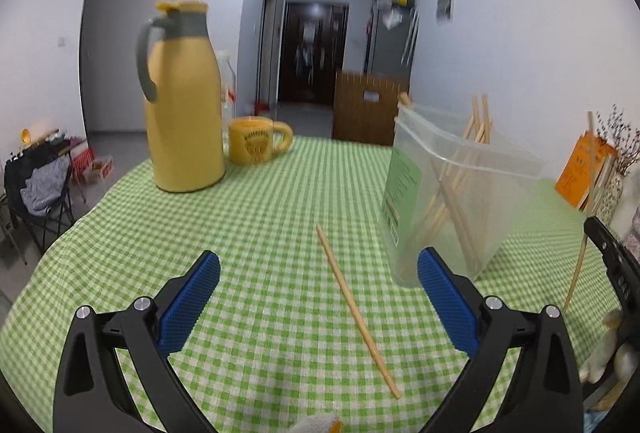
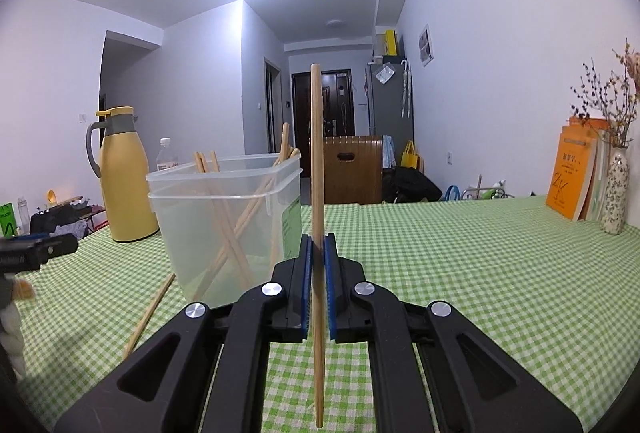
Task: Organize utensils
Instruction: 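Lift the chopstick upright in the right tool, then grasp the remaining bamboo chopstick with the left tool while the right tool holds its chopstick upright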
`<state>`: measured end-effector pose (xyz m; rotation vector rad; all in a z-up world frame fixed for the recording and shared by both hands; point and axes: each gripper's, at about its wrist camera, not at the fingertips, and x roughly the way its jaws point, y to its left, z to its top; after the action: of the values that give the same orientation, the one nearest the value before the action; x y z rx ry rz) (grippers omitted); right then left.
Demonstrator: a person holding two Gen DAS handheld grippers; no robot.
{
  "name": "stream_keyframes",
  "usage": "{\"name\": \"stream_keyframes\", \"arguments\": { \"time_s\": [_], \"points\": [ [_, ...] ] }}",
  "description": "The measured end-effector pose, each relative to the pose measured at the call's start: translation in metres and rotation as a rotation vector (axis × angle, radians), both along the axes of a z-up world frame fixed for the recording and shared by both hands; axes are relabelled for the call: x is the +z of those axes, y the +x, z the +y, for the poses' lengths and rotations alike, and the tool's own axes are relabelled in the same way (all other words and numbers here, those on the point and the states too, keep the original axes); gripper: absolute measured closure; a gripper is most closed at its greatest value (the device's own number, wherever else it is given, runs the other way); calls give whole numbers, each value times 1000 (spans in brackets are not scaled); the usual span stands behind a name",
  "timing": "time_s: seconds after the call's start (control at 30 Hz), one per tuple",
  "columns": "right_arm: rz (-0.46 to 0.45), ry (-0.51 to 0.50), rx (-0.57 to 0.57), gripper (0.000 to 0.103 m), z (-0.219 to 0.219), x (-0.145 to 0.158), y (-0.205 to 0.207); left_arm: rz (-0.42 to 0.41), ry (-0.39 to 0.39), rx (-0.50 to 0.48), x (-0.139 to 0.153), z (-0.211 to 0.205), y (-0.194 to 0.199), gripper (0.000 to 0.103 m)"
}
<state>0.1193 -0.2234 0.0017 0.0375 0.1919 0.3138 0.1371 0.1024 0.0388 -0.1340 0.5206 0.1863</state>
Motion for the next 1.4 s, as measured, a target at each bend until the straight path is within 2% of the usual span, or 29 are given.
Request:
{"name": "stream_keyframes", "arguments": {
  "time_s": [0.1,0.2,0.33,0.4,0.57,0.77,1.0,1.2,1.27,1.4],
  "points": [
    [-1,0,-1,96,0,0,-1,124,-23,-20,6,0,23,7],
    [-2,3,-1,96,0,0,-2,272,-36,-9,0,-2,50,8],
    [4,3,-1,96,-1,-1,-1,411,-17,5,-17,-8,82,26],
    [11,0,1,96,0,-2,1,463,-37,2,-27,-11,94,33],
    [16,-2,6,96,0,-3,1,584,-115,17,-55,-11,115,59],
    [22,2,12,96,0,-3,2,641,-163,27,-70,-9,129,83],
    [22,3,17,96,-1,-3,2,665,-167,47,-76,-11,142,85],
    [20,1,26,96,-1,-2,1,695,-125,62,-74,-14,148,91],
    [17,2,28,96,-1,-2,0,703,-113,71,-74,-15,151,99],
    [18,1,32,96,-2,-2,0,706,-137,70,-73,-12,153,99]
  ]
}}
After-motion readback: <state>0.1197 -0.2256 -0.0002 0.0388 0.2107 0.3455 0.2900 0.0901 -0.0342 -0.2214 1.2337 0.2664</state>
